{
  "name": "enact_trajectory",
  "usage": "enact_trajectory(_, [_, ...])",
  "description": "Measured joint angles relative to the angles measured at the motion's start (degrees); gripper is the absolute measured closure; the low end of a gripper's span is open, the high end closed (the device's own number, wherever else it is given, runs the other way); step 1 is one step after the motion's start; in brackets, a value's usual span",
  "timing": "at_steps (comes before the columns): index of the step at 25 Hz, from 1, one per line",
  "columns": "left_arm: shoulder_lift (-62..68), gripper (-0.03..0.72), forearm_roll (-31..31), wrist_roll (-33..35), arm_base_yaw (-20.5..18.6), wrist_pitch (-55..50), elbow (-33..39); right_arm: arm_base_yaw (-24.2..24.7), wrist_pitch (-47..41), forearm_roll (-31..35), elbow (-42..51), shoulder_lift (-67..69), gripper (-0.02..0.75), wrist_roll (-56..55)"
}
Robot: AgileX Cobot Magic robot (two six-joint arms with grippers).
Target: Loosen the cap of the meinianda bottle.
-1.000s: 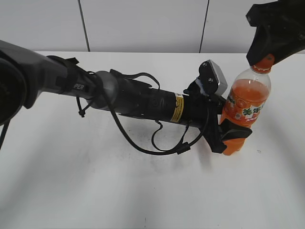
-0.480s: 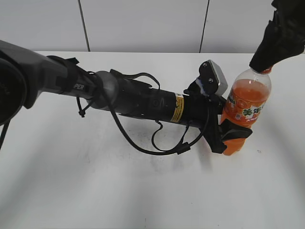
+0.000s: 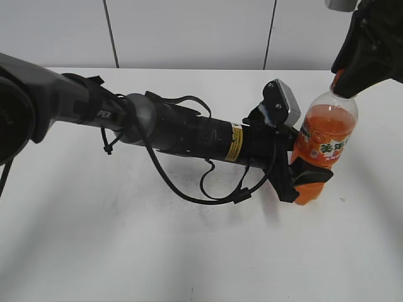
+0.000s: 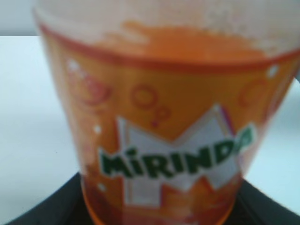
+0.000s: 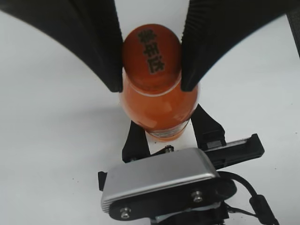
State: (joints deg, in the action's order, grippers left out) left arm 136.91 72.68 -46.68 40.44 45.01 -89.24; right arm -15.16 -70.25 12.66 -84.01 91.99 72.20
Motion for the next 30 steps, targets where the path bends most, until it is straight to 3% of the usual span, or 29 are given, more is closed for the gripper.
enact_trajectory(7, [0.00, 0.284, -0.06, -0.05, 0.00, 0.00, 0.00, 0.00, 0.06, 2.87, 0.00, -2.13, 0.197, -2.92])
enact_trajectory(10, [0.00, 0.284, -0.06, -0.05, 0.00, 0.00, 0.00, 0.00, 0.06, 3.05, 0.00, -3.66, 0.163, -11.43])
enact_trajectory(19, [0.00, 0.284, -0.06, -0.05, 0.00, -0.06, 0.00, 0.00, 0.89, -4.88, 0.00, -5.03, 0.158, -62.14])
enact_trajectory(30, [0.00, 0.284, -0.06, -0.05, 0.00, -0.06, 0.00, 0.00, 0.66, -4.33, 0.00, -1.94, 0.251, -66.62])
